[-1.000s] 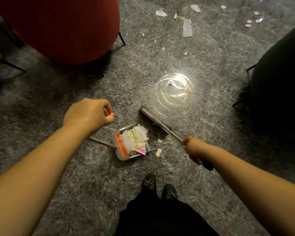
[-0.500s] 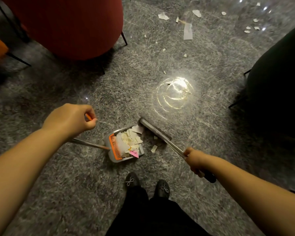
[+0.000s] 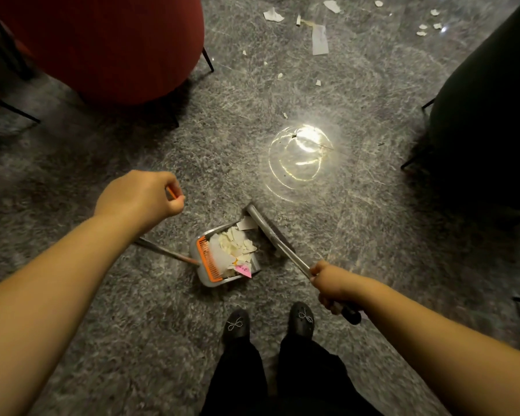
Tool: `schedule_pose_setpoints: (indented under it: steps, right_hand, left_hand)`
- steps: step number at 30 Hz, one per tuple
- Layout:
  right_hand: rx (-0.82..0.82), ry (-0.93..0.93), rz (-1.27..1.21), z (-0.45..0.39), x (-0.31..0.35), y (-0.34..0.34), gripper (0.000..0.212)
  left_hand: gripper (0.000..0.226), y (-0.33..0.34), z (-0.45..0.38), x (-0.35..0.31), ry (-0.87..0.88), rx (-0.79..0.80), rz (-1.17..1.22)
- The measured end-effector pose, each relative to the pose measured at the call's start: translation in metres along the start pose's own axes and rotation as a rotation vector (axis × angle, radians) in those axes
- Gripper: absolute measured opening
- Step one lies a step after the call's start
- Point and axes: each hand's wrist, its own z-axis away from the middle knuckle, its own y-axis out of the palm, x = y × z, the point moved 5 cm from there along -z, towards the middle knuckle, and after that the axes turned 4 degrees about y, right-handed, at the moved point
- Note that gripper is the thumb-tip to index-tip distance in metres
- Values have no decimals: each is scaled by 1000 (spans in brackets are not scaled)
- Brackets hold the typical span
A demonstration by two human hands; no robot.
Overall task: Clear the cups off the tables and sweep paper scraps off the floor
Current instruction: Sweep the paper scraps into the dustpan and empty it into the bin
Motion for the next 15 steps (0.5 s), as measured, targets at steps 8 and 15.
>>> schedule_pose_setpoints:
  steps: [8,15]
  right_hand:
    - [-41,-51,-5,20,33,49,41]
    - [28,-59,-178,47,50,76,32]
  left_hand:
    - [20,1,-3,6,59,-35,31]
    - [16,0,25,23,50,-70,137]
